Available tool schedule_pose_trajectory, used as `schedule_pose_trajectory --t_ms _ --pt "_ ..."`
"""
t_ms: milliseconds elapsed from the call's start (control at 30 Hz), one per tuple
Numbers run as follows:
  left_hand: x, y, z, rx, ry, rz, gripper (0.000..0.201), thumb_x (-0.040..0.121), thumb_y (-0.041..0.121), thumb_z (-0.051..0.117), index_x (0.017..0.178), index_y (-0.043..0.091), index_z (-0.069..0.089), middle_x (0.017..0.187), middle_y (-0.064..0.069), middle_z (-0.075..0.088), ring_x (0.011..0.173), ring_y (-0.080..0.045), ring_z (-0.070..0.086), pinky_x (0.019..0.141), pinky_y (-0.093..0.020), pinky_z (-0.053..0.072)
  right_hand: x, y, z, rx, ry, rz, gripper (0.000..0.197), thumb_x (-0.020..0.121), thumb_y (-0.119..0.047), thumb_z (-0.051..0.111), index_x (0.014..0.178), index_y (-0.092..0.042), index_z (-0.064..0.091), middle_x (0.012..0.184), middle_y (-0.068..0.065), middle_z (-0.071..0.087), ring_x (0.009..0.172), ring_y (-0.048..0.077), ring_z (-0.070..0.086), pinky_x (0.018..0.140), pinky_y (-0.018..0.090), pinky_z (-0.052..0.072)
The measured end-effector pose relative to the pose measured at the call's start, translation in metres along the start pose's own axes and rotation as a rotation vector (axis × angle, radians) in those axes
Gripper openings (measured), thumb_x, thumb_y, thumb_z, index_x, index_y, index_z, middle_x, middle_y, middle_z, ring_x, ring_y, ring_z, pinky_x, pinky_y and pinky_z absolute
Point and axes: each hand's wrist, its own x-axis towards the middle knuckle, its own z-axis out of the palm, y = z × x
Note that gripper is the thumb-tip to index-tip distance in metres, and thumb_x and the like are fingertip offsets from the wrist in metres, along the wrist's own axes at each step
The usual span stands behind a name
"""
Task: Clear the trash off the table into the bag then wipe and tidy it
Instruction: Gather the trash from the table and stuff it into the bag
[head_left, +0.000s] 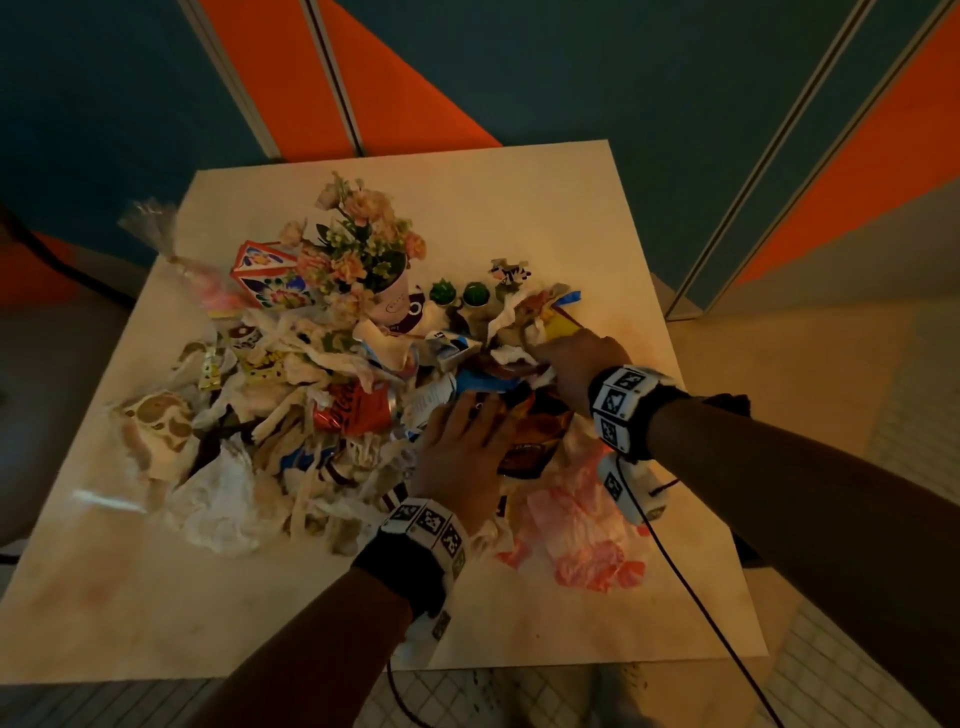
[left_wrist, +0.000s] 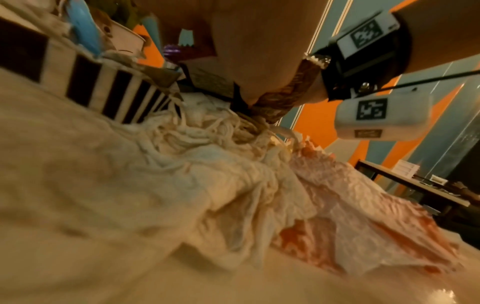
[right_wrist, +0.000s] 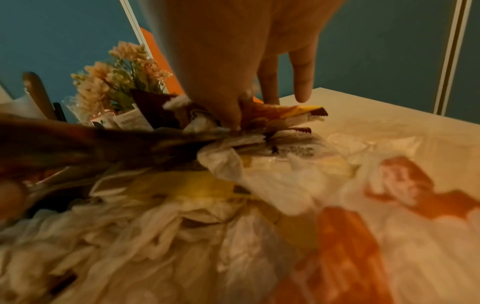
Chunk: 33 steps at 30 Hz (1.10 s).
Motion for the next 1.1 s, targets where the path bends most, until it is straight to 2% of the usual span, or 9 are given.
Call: schedule_pose_trajectory --t_ms 100,300,367,433,567,733,800,967,1100 --pt "-0.012 -0.008 -0.010 -0.064 0.087 0.018 0.054 0.080 0.029 0.041 0.132 0.024 0.053 0.136 -0.004 0.055 0.127 -0.033 0.049 0.100 -0.054 0.040 -0.003 0.003 -0.012 0.058 0.010 0.050 0.051 0.093 -0.015 0.051 0.141 -0.030 0.042 0.137 0.007 0.052 0.122 0.033 0.049 0.094 0.042 0.050" --pt "-0.034 -0.041 -0.033 -0.483 0.497 -0.057 0.057 0.078 0.005 0.059 0.132 0.023 0.053 0.130 0.002 0.057 0.118 -0.017 0.054 0.100 -0.038 0.047 -0.022 0.002 -0.045 0.181 0.118 0.025 0.048 0.091 -0.019 0.052 0.139 -0.026 0.044 0.139 0.007 0.051 0.123 0.034 0.050 0.096 0.042 0.047" --pt "-0.042 -0.045 -0.056 -0.613 0.519 -0.215 0.055 0.083 0.000 0.060 0.130 0.029 0.052 0.118 0.007 0.062 0.102 -0.009 0.060 0.090 -0.032 0.053 -0.032 -0.001 -0.052 0.231 0.165 -0.006 0.049 0.090 -0.010 0.048 0.136 -0.025 0.048 0.136 0.008 0.054 0.121 0.035 0.050 0.095 0.043 0.048" --pt "-0.047 -0.049 -0.074 -0.670 0.447 -0.379 0.048 0.092 0.004 0.051 0.132 0.030 0.052 0.110 -0.002 0.068 0.091 -0.021 0.064 0.078 -0.032 0.053 -0.041 -0.003 -0.058 0.295 0.235 -0.033 0.047 0.087 -0.005 0.048 0.129 -0.023 0.055 0.129 0.008 0.059 0.118 0.034 0.052 0.093 0.041 0.047" --pt "-0.055 -0.060 -0.096 -0.689 0.484 -0.449 0.041 0.095 0.009 0.047 0.133 0.023 0.052 0.108 -0.015 0.069 0.085 -0.031 0.065 0.070 -0.033 0.052 -0.061 -0.003 -0.069 0.394 0.358 -0.075 0.041 0.083 0.000 0.052 0.119 -0.017 0.062 0.119 0.012 0.062 0.111 0.035 0.053 0.088 0.041 0.047" --pt "-0.061 -0.066 -0.112 -0.665 0.552 -0.525 0.036 0.095 0.009 0.047 0.131 0.010 0.054 0.115 -0.017 0.066 0.091 -0.025 0.060 0.074 -0.026 0.042 -0.087 0.010 -0.079 0.483 0.545 -0.078 0.040 0.078 0.007 0.059 0.116 -0.003 0.062 0.108 0.018 0.062 0.103 0.036 0.056 0.077 0.038 0.042" --pt "-0.061 -0.067 -0.116 -0.660 0.563 -0.568 0.035 0.096 0.009 0.047 0.131 0.006 0.054 0.119 -0.020 0.063 0.105 -0.034 0.059 0.080 -0.031 0.042 -0.093 0.020 -0.078 0.555 0.618 -0.053 0.037 0.077 0.009 0.055 0.110 -0.004 0.062 0.094 0.009 0.058 0.094 0.029 0.055 0.070 0.029 0.032" --pt "-0.057 -0.052 -0.135 -0.672 0.586 -0.665 0.036 0.096 0.012 0.048 0.130 0.000 0.053 0.124 -0.026 0.058 0.115 -0.040 0.052 0.096 -0.043 0.040 -0.105 0.054 -0.071 0.751 0.716 0.063 0.045 0.080 0.010 0.056 0.119 -0.011 0.061 0.097 -0.001 0.058 0.091 0.016 0.051 0.067 0.017 0.034" --pt "-0.045 -0.020 -0.149 -0.752 0.647 -0.640 0.037 0.094 0.013 0.054 0.130 0.005 0.054 0.123 -0.021 0.060 0.115 -0.037 0.054 0.094 -0.040 0.041 -0.121 0.109 -0.054 0.794 0.749 0.170 0.047 0.075 0.006 0.055 0.119 -0.011 0.062 0.098 0.003 0.060 0.092 0.018 0.054 0.075 0.025 0.036"
